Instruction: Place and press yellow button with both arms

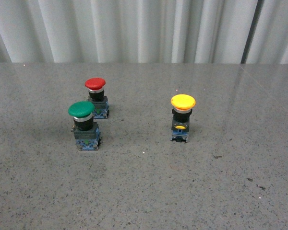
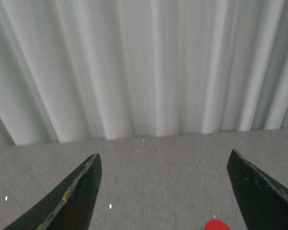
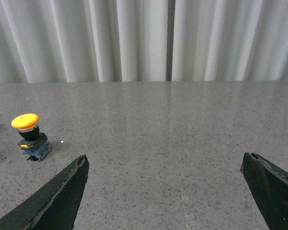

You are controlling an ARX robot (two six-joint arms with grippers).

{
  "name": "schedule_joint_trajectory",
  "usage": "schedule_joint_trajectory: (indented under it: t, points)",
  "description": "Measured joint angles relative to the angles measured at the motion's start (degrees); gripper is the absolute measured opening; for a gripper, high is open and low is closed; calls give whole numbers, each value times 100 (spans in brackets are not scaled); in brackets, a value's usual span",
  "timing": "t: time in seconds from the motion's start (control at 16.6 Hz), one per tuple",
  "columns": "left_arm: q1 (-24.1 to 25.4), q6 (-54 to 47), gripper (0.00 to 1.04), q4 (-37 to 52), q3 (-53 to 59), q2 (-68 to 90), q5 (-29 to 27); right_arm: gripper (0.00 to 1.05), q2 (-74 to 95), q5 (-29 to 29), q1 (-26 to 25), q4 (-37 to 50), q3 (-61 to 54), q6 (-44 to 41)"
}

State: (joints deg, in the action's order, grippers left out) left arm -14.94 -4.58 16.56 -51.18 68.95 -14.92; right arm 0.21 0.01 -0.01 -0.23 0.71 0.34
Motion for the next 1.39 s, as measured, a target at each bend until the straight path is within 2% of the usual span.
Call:
schedule_joint_trajectory:
  t: [0.12, 0.24, 0.36, 0.54, 0.66, 0.78, 0.84, 1.39]
  points:
    - [155, 164, 70, -24, 610, -649, 131, 98, 0, 0, 0, -2, 0, 0]
    - [358, 297, 56, 96, 1572, -1683, 302, 98, 0, 0, 0, -2, 0, 0]
    - [566, 398, 34, 378, 2505, -2500, 514, 98, 0, -2, 0, 0, 0, 0]
    - [791, 420, 3, 503, 3375, -2826, 793, 98, 0, 0, 0, -2, 0, 0]
    - [949, 437, 2, 627, 3722, -3228, 918, 98, 0, 0, 0, 0, 0, 0]
    - [1427, 435, 2, 616, 4019, -3539, 1434, 98, 0, 0, 0, -2, 0, 0]
    - [1510, 444, 2, 599, 4118, -3620, 1421, 98, 0, 2, 0, -2, 0, -2]
    - [1484, 442, 2, 227, 4706, -4562, 1491, 98, 0, -2, 0, 0, 0, 0]
